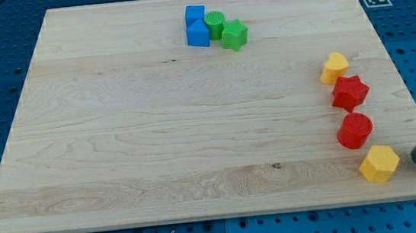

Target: Slightly push the hexagon and red circle towards the right side of the board

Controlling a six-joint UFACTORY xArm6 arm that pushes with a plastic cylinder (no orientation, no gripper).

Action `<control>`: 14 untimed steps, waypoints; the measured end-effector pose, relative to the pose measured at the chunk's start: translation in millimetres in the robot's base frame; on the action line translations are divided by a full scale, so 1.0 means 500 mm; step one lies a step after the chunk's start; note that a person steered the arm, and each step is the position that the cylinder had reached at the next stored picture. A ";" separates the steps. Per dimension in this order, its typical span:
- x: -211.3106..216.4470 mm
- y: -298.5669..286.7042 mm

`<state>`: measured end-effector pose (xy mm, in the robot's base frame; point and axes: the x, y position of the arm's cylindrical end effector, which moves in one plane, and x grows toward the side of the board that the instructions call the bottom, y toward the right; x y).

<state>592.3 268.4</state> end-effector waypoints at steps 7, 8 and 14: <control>0.007 -0.260; 0.005 -0.245; -0.051 -0.227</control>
<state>566.8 155.1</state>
